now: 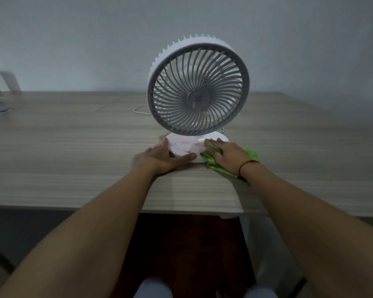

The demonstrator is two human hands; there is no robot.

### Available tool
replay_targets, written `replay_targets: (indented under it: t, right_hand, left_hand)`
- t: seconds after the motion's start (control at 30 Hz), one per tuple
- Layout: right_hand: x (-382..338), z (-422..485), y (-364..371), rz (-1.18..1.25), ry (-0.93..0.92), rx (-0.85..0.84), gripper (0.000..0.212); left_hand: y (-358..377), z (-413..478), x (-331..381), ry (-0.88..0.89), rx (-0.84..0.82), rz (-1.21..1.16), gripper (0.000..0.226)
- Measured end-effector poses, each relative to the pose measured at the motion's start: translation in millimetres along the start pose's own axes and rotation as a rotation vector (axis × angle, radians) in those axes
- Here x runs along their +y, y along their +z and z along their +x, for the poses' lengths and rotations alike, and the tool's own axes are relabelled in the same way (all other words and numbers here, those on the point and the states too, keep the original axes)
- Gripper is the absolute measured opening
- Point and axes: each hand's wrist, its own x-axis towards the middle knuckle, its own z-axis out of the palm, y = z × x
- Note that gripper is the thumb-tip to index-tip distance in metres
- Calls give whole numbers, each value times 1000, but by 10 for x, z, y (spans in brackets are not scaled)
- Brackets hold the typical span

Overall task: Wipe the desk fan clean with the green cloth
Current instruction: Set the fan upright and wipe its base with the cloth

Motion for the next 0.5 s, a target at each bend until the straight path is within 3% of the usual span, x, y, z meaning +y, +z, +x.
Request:
replay_targets:
  t: [0.2,0.3,0.5]
  right_hand:
    - [67,188,-105,105,179,22,53]
    - [-108,340,-131,15,174,-56,49]
    - [-290,315,-11,-143,105,0,47]
  left_hand:
    - [22,42,-21,12,11,42,109]
    - [34,69,-34,16,14,55,113]
    - [48,66,-30,21,9,76,112]
